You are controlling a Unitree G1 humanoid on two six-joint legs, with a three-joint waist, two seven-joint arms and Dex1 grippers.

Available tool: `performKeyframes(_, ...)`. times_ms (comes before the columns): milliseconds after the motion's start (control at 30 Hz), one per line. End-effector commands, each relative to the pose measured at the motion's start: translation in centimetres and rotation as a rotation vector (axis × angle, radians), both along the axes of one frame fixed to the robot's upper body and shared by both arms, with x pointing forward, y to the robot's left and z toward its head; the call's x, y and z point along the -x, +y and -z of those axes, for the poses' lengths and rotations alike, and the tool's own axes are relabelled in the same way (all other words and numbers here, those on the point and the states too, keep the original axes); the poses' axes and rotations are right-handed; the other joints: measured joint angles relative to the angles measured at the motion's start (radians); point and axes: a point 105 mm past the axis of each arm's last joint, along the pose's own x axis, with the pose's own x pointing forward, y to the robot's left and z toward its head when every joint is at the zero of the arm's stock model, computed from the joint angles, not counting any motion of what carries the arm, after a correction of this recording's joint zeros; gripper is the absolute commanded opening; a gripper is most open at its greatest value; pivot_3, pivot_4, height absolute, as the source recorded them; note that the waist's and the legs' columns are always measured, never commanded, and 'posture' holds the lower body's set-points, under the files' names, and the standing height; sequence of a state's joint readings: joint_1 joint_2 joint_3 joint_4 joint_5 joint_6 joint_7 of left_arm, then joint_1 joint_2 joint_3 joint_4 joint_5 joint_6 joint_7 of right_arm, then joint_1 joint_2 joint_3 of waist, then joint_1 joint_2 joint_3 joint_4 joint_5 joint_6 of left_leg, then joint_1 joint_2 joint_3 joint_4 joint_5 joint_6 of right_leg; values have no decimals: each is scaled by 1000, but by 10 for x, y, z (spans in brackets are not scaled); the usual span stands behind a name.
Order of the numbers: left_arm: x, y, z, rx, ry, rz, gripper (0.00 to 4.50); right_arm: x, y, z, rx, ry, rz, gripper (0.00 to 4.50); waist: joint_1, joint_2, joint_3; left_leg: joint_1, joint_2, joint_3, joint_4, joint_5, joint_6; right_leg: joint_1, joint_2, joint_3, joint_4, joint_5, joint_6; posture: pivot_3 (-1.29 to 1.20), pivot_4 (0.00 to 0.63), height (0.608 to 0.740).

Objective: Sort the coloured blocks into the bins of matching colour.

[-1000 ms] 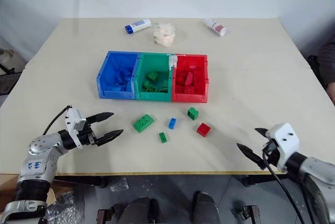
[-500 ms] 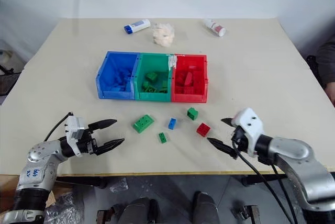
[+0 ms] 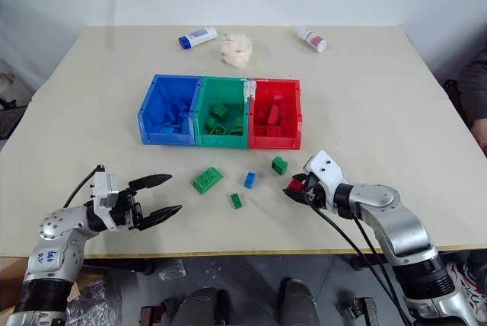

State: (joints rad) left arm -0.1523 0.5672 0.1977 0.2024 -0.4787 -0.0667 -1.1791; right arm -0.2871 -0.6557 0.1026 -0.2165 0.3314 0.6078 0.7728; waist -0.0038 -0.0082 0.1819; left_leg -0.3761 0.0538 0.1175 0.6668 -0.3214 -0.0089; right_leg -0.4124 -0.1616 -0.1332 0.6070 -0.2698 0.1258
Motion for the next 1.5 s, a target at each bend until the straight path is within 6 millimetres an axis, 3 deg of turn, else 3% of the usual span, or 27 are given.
performKeyframes(33, -1, 3, -3, -5, -30, -2, 4500, 1, -2, -20, -21, -82, 2, 1490, -1, 0, 0, 0, 0, 0, 0, 0, 0, 0, 0, 0, 0, 0, 0, 0, 150, 740)
performKeyframes(200, -6, 6, -3, -6, -37, -4, 4500, -2, 4, -54, -89, -175, -6, 1490, -2, 0, 0, 0, 0, 0, 0, 0, 0, 0, 0, 0, 0, 0, 0, 0, 150, 740)
performKeyframes(333, -9, 6, -2, -14, -41, 6, 4500, -41, 11, -96, -140, -312, 79, 1490, -16, 0, 0, 1, 1, 1, 1, 0, 0, 0, 0, 0, 1, 0, 0, 0, 150, 740)
performKeyframes(467, -11, -2, -1, -16, -44, 38, 4500, -86, 22, -115, -186, -398, 148, 1490, -26, 0, 0, 0, 1, 1, 0, 0, -1, -1, 0, 0, 3, 0, -1, 0, 150, 740)
performKeyframes(567, -12, -6, -1, -15, -48, 49, 4500, -110, 30, -118, -207, -413, 188, 2456, -31, 0, 0, 0, 0, 3, 0, 0, -1, -2, 0, 0, 2, 0, 0, 0, 150, 740)
performKeyframes(700, -12, -10, -3, -15, -51, 63, 4500, -117, 36, -115, -208, -433, 175, 3840, -28, 0, 0, 0, 0, 3, -2, 0, -1, -2, 0, 0, 1, 0, 0, 0, 150, 740)
performKeyframes(767, -12, -11, -3, -18, -52, 69, 4500, -113, 35, -113, -209, -441, 161, 4482, -29, 0, 0, -1, 0, 3, -2, 0, 0, -2, 0, 0, 1, 0, 0, 0, 150, 740)
performKeyframes(900, -12, -10, -5, -20, -52, 75, 4500, -87, 27, -106, -206, -449, 103, 4482, -23, 0, 0, -1, 0, 3, -2, 0, 0, -2, 0, 0, 0, 1, 0, 0, 150, 740)
performKeyframes(1100, -17, -6, -6, -25, -47, 72, 4500, -20, 4, -78, -147, -356, -18, 4482, -22, 0, 0, -2, 0, 3, -1, -1, 0, -2, 0, 0, -1, 1, 1, 0, 150, 740)
performKeyframes(1233, -20, -2, -7, -14, -38, 78, 4500, 20, -31, -62, -100, -243, 52, 4482, -22, 0, 0, -1, 0, 2, 0, -1, 0, -1, 0, 0, -1, 1, 1, 0, 150, 740)
performKeyframes(1433, -24, 0, -7, -19, -34, 89, 4500, 52, -63, -45, -12, -153, 131, 4482, -20, 0, 0, 1, 1, 3, 0, -1, 0, -1, 0, 0, 0, 1, 1, 0, 150, 740)
performKeyframes(1500, -24, -1, -7, -20, -34, 97, 4500, 51, -62, -40, -11, -137, 140, 4482, -23, -1, 0, 1, 1, 3, 0, -2, 1, 0, 0, 0, -1, 1, 1, 0, 150, 740)
